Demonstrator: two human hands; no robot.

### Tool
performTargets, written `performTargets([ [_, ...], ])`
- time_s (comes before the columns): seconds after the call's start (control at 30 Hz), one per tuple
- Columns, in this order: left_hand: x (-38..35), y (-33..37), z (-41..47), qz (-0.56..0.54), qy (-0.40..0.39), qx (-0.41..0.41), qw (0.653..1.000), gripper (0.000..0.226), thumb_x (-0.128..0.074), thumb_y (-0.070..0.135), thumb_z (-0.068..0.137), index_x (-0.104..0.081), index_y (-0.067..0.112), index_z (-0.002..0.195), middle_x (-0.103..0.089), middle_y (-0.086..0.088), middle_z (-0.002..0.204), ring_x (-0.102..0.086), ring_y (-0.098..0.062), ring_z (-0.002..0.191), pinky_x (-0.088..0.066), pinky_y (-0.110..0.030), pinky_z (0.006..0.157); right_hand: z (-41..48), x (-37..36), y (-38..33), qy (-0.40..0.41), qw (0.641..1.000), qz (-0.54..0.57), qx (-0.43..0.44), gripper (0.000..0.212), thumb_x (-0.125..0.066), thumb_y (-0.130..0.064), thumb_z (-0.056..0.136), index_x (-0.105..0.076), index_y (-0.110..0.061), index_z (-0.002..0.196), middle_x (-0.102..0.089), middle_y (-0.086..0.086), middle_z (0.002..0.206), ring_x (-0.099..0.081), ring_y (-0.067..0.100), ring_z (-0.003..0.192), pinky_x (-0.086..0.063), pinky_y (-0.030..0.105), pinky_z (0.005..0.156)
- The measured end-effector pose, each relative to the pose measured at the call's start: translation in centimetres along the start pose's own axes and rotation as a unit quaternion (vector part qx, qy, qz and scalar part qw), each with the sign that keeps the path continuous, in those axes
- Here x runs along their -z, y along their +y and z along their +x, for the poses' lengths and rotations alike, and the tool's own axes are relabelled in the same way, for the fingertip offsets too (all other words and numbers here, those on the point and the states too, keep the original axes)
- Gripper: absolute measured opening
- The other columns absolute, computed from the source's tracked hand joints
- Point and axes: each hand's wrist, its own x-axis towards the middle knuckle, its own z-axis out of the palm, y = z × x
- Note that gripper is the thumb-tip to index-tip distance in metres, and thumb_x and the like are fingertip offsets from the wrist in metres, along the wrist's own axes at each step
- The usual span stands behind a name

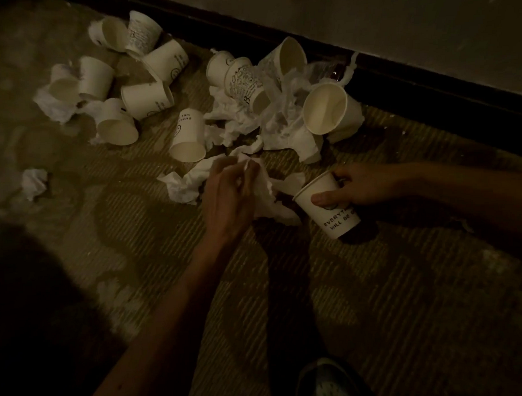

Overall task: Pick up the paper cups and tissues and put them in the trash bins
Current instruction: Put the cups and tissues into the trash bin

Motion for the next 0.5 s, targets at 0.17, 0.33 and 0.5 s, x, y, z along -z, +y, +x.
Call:
performTargets([
  [0.17,2.7,-0.1,-0.9,-0.058,0.064,0.003,0.996,0.038,-0.041,0.036,0.104,-0.065,0.023,0.077,-0.056,0.024,0.086,-0.051,0.004,0.079,-0.037,-0.010,0.065,0.2,0.0,0.2,0.010,1.000,-0.007,0.004,0.088,-0.076,-0.050,0.049,-0.056,-0.017,0.128,-0.067,-0.001,0.109,-0.067,0.014,0.094,-0.055,0.030,0.075],
  [0.33,3.8,-1.0,-2.2,-0.111,0.104,0.048,0.987,0.067,-0.049,0.057,0.092,-0.051,0.002,0.053,-0.055,-0.004,0.053,-0.058,-0.022,0.058,-0.052,-0.036,0.067,0.5,0.1,0.2,0.006,1.000,-0.009,0.001,0.083,-0.076,-0.053,0.047,-0.058,-0.021,0.122,-0.068,-0.005,0.104,-0.067,0.010,0.090,-0.053,0.025,0.065],
  [0.5,3.3,-1.3,-2.5,-0.106,0.092,0.058,0.988,0.027,-0.067,0.038,0.090,-0.068,0.022,0.069,-0.068,0.005,0.074,-0.066,-0.010,0.075,-0.054,-0.031,0.066,0.7,0.2,0.3,0.007,1.000,-0.014,0.000,0.084,-0.076,-0.057,0.043,-0.058,-0.024,0.118,-0.067,-0.008,0.102,-0.067,0.008,0.087,-0.052,0.024,0.063],
])
